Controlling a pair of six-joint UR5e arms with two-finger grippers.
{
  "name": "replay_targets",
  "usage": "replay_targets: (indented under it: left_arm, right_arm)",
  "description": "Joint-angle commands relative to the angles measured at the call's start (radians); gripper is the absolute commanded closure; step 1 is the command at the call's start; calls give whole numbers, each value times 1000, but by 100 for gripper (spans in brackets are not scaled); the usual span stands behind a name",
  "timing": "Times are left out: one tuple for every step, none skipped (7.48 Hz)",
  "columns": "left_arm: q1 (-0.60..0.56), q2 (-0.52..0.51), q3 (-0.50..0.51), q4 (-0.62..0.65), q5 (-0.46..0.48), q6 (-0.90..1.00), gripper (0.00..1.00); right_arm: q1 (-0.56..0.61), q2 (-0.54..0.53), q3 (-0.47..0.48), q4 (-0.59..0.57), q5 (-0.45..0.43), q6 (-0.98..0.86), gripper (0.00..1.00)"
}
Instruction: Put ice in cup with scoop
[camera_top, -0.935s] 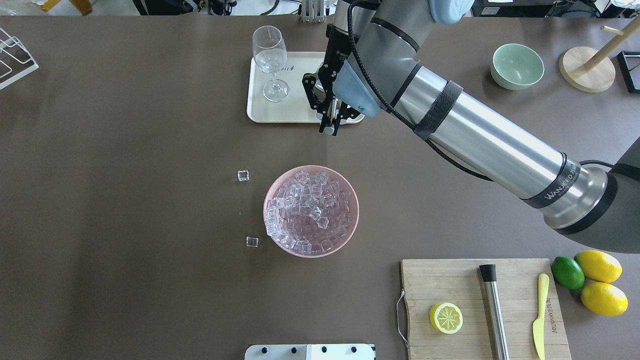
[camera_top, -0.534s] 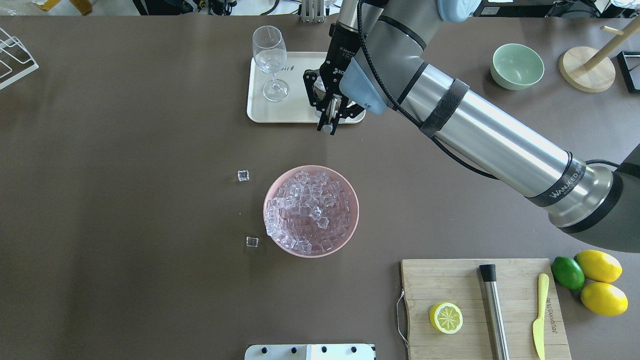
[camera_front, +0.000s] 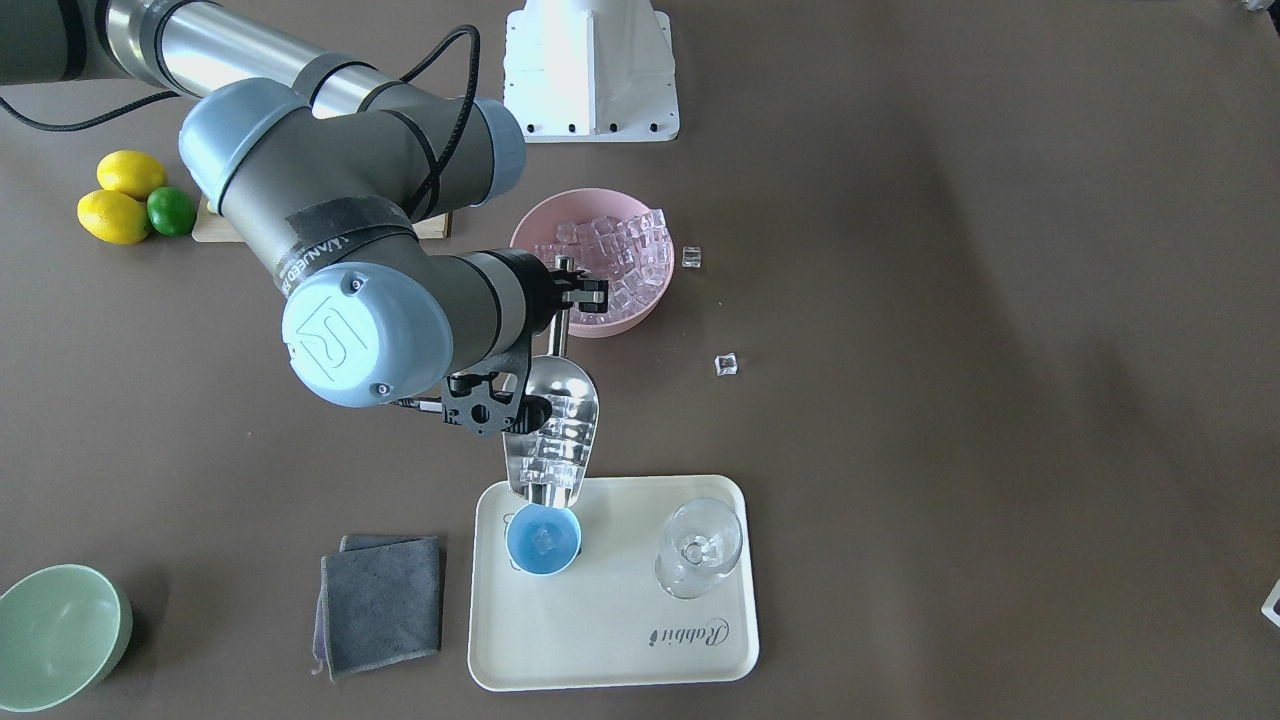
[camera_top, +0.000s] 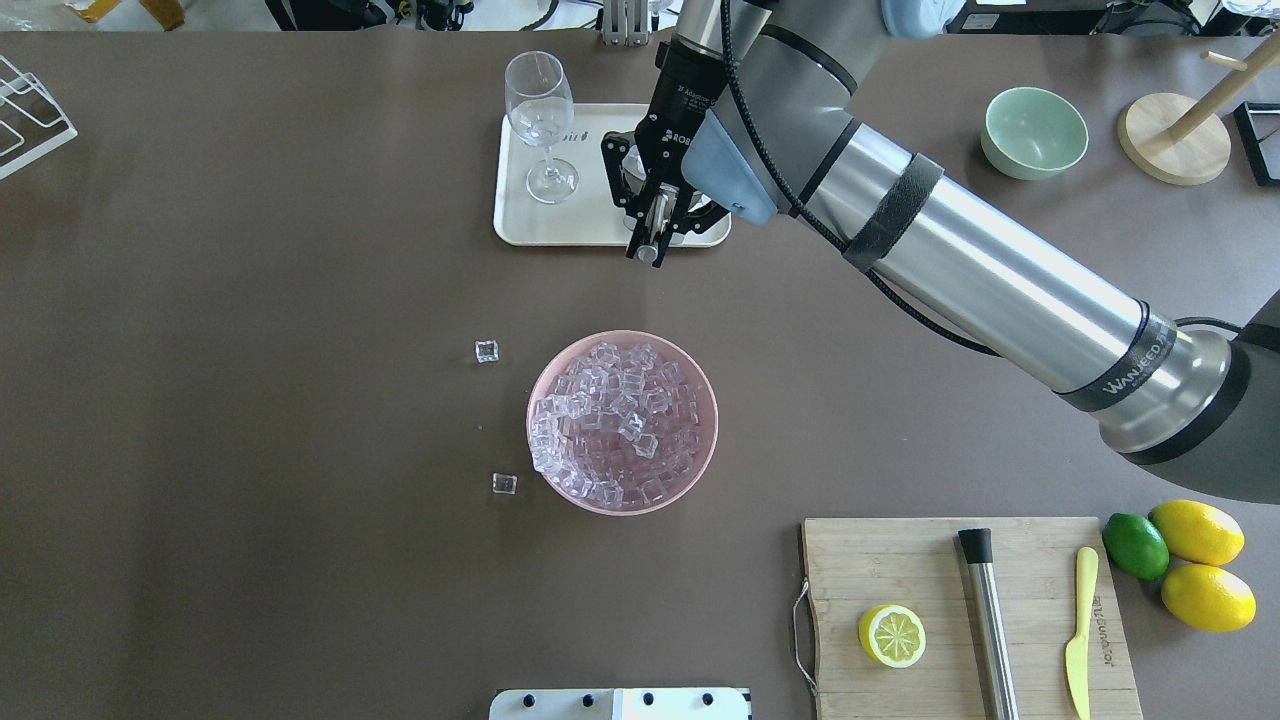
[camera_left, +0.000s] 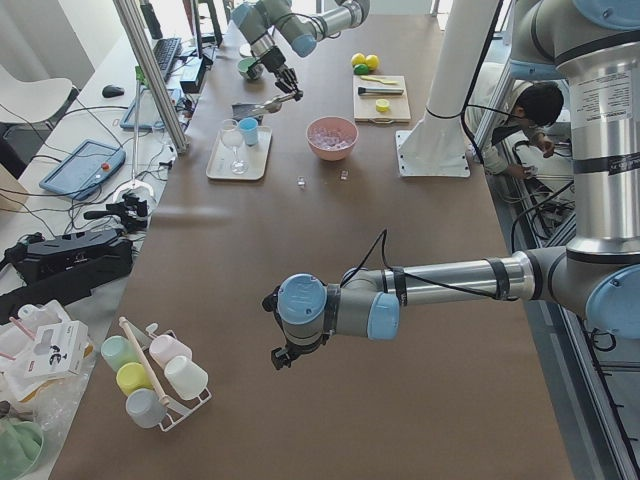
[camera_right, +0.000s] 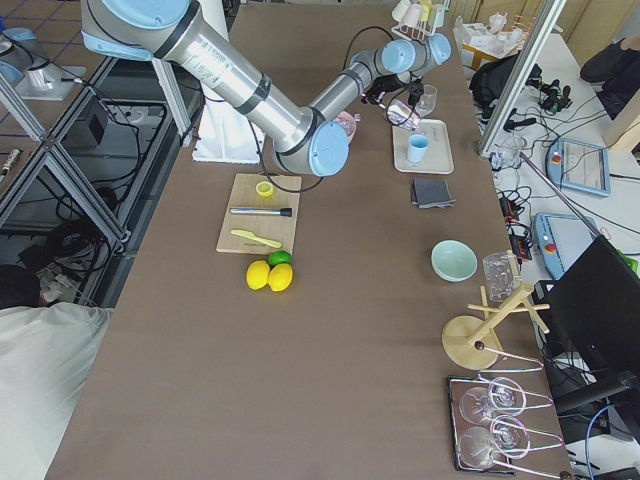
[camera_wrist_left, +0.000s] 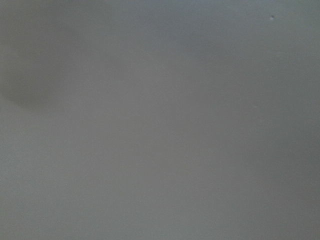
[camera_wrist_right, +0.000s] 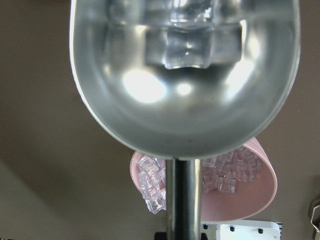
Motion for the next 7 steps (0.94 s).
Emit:
replay_targets:
  left_arm:
    - [-20, -6, 4, 45, -3, -80, 2]
    - [-22, -1, 5, 45, -11, -123, 2]
    - [-22, -1, 8, 47, -11, -137, 2]
    - [-22, -4, 7, 63, -14, -214, 2]
    - [-22, -4, 10, 67, -20, -277, 2]
    - [-42, -1, 15, 83, -59, -305, 2]
    - [-69, -4, 15, 93, -63, -433, 2]
  right_arm:
    - [11, -21, 4, 1, 74, 0, 100]
    - [17, -30, 11, 3, 92, 0, 100]
    - [20, -53, 22, 9, 141, 2, 100]
    - [20, -59, 28, 14, 145, 2, 100]
    - [21, -59, 28, 15, 145, 2, 100]
    - [21, -61, 30, 15, 145, 2, 100]
    - [20, -62, 30, 21, 146, 2, 100]
